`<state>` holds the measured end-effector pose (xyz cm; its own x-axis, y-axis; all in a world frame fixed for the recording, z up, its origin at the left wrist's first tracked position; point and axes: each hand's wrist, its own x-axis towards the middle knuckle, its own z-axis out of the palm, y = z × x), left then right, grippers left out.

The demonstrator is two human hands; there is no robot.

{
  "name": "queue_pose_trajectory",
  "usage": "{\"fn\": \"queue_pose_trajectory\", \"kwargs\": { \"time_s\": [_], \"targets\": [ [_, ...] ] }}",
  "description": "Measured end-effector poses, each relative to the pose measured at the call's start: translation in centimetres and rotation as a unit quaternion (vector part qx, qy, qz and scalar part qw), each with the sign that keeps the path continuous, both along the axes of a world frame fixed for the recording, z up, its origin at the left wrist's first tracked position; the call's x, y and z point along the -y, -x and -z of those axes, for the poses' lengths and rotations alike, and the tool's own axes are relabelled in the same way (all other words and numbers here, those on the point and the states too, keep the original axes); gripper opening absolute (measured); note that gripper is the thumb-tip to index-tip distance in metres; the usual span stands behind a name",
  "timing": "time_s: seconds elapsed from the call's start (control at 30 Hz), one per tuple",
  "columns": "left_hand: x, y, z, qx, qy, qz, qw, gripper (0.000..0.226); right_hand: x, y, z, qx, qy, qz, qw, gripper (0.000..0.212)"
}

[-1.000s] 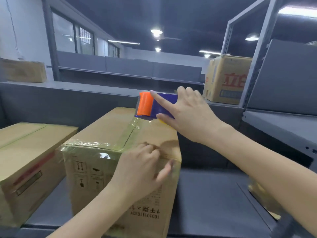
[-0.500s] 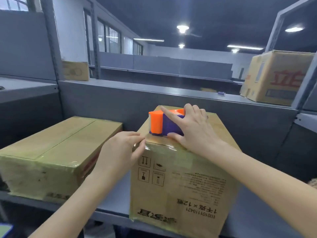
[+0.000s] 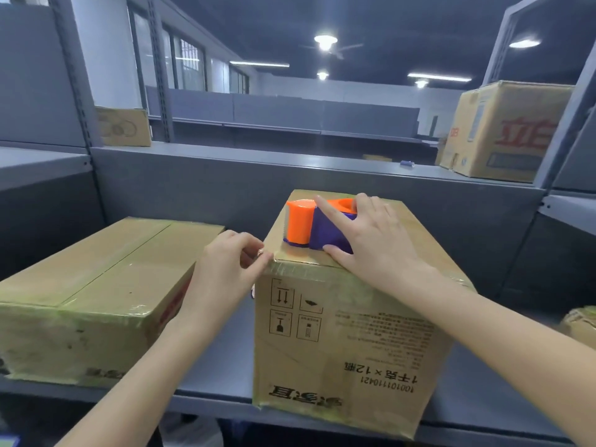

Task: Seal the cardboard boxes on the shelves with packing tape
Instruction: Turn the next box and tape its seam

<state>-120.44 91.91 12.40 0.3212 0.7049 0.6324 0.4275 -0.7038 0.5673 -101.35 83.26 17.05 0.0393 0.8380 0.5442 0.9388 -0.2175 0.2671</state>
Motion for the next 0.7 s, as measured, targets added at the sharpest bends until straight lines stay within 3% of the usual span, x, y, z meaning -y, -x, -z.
{"fn": "queue_pose_trajectory", "kwargs": {
  "time_s": [0.1,0.2,0.27,0.47,0.7],
  "targets": [
    [-0.8,0.3,0.3,-0.034,0.074,-0.038,0.996,0.034,0.3,1.2,-0.1,0.033,-0.039,-0.016,0.999,0.063],
    [-1.5,0.7,0.5,-0.080,0.110,-0.027,0.990,0.049,-0.3,2.6,0.1,0.035,-0.099,-0.176,0.979,0.040],
    [-1.7,0.7,0.5,-0.066,0.127,0.028,0.989,0.051,-1.1,3.6,0.0,-0.012,-0.035,-0.257,0.966,0.032],
    [-2.1,0.9,0.6,-0.035,0.148,0.100,0.983,0.034,-4.0,3.8,1.0,-0.110,0.138,-0.287,0.942,0.039],
    [-1.6,1.0,1.6,0.011,0.126,0.113,0.986,0.026,-4.4,3.5,2.0,-0.124,0.197,-0.289,0.928,0.044]
  ]
}}
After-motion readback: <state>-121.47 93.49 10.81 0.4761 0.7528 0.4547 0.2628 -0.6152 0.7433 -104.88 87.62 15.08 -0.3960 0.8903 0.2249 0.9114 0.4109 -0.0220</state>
